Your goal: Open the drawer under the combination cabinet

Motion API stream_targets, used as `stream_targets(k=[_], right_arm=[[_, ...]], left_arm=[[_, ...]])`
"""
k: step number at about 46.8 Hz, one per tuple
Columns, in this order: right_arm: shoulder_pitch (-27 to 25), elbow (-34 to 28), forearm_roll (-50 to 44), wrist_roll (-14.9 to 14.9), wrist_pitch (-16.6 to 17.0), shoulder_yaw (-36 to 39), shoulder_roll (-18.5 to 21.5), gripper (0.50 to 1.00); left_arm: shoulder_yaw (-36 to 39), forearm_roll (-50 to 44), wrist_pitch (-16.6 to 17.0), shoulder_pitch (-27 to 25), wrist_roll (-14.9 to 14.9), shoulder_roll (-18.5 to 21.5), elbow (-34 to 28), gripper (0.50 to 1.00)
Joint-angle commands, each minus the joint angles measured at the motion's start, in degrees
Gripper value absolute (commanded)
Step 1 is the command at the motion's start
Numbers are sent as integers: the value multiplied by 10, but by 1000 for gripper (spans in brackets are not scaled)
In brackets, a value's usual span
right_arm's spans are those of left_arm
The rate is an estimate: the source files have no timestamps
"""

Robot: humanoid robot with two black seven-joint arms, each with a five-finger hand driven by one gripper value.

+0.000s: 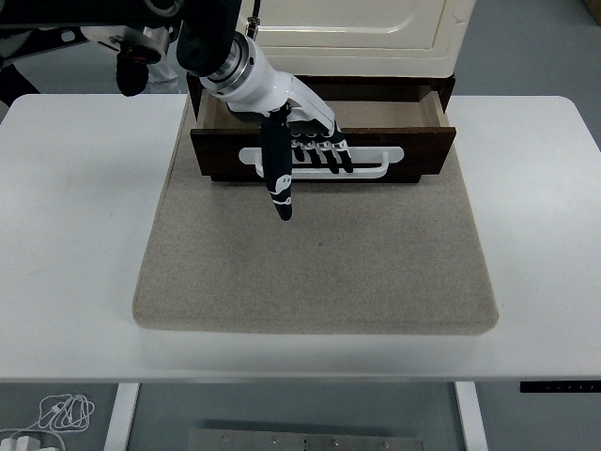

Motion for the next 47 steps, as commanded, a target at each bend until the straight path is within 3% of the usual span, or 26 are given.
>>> stream_targets(k=[1,30,47], right_arm=[[0,0,0,0,0,0,0,926],[0,0,0,0,0,0,0,926],[0,0,0,0,0,0,0,926]], left_arm=[[0,0,-3,0,1,1,-1,1000],[-13,0,-22,-6,1,9,-13,1000],[-44,-1,-38,-12,3,35,-27,1000]])
